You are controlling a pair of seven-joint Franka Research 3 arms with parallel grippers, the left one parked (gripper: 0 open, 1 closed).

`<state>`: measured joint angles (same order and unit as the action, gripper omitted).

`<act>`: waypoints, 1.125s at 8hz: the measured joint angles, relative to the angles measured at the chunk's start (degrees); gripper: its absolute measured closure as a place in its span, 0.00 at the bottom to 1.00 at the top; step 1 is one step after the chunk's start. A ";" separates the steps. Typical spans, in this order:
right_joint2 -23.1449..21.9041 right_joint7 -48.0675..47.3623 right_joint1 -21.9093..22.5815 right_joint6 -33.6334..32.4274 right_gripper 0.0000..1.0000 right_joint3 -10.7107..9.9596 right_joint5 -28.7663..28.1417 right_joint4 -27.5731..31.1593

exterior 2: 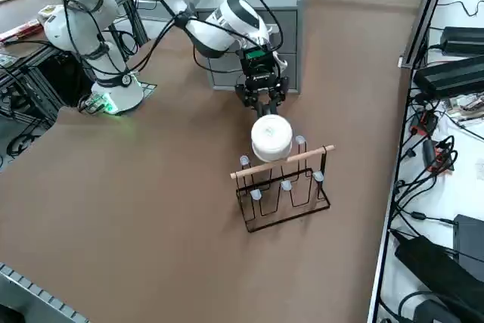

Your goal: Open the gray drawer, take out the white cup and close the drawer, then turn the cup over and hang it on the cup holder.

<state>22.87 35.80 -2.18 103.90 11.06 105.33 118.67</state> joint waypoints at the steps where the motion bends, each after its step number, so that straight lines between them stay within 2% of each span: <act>1: 0.00 0.00 -0.26 0.00 0.81 0.45 0.17 -0.03; 3: 0.00 0.00 -0.82 0.01 0.81 1.56 0.47 -0.14; 9: 0.99 0.01 -1.97 0.08 0.80 2.35 0.63 -0.13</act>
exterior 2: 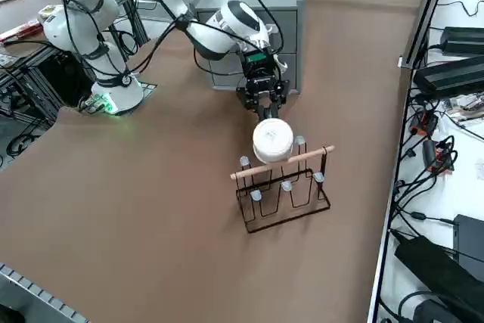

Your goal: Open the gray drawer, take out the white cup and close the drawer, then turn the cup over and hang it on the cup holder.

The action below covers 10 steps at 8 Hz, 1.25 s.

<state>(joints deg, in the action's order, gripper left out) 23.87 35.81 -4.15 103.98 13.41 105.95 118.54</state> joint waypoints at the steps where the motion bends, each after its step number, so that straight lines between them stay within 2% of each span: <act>1: 0.01 0.00 -0.24 0.00 0.80 0.25 0.02 0.00; 2: 0.08 0.00 -0.52 0.00 0.78 0.53 0.02 0.00; 4: 0.30 -0.02 -1.08 0.62 0.43 0.83 0.03 0.00; 6: 0.26 -0.22 -1.16 0.68 0.04 0.98 -0.12 -0.18; 7: -0.42 -0.60 -1.21 0.62 0.00 1.25 -2.44 -0.75; 8: -2.38 -0.66 -1.26 1.05 0.00 1.42 -7.77 -1.64; 10: -9.07 -0.36 -1.97 4.72 0.00 1.71 -21.20 -3.07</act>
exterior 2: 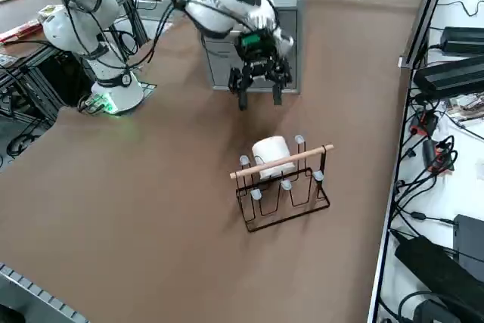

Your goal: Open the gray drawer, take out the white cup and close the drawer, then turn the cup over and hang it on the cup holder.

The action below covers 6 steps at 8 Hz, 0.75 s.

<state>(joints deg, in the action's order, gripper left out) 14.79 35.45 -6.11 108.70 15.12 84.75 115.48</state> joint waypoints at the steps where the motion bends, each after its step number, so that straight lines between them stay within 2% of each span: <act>1: -3.40 0.20 -0.67 1.53 0.00 0.05 -6.07 -0.17; 4: -10.85 1.20 -1.78 1.37 0.00 -0.06 -28.35 -1.91; 5: -13.22 1.24 -1.91 -0.05 0.00 -0.76 -35.87 -2.38; 6: -15.74 1.17 -1.92 -1.29 0.00 -2.79 -43.27 -2.73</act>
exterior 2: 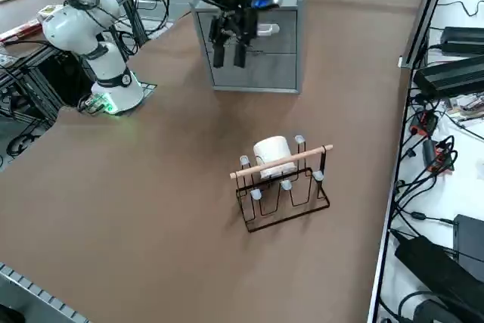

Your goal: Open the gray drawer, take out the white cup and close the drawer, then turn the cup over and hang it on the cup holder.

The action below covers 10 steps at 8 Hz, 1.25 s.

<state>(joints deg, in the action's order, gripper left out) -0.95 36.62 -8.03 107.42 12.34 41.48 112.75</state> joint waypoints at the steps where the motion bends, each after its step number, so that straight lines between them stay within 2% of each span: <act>1: -2.15 0.15 0.17 -1.64 0.00 -3.04 -7.49 -0.93; 4: -4.99 -3.81 2.26 -9.98 0.00 -13.57 -29.84 -8.15; 6: -6.62 -12.67 6.29 -12.49 0.00 -19.37 -38.48 -10.24; 7: -7.82 -18.03 8.69 -13.23 0.00 -20.53 -40.15 -10.35; 9: -9.51 -31.56 14.71 -13.53 0.00 -20.59 -40.64 -10.93; 10: -9.58 -35.02 16.64 -13.54 0.00 -20.57 -40.63 -12.05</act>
<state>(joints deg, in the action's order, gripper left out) -10.53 1.59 8.60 93.88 -8.23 0.85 100.70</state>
